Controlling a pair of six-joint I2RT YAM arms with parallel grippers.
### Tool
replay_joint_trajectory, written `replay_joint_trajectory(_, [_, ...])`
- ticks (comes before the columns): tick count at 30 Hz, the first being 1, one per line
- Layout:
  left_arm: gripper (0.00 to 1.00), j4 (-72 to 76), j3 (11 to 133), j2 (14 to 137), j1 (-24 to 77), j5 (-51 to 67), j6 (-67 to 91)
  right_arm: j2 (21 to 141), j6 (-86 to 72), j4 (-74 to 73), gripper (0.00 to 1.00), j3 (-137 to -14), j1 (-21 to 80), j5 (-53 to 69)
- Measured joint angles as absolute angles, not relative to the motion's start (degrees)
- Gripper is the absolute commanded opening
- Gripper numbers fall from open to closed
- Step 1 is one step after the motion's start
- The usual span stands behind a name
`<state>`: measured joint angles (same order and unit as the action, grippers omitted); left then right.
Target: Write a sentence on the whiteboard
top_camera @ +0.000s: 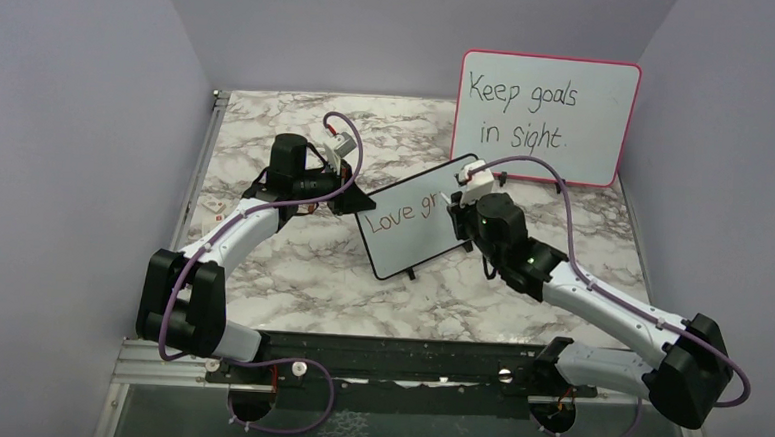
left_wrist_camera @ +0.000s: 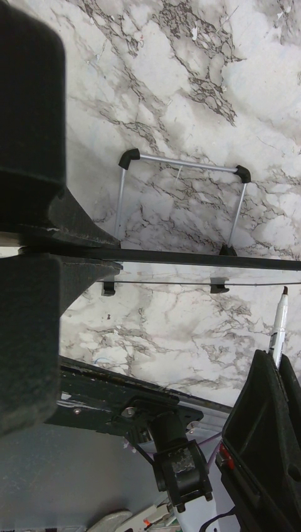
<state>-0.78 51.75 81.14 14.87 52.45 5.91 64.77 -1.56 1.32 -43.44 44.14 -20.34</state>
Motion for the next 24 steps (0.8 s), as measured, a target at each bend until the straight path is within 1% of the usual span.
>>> replay_joint_trajectory(24, [0.00,-0.82,51.75,81.14,14.87,52.45,5.91,65.60,-2.15,1.72,0.00,-42.57,43.75,-20.29])
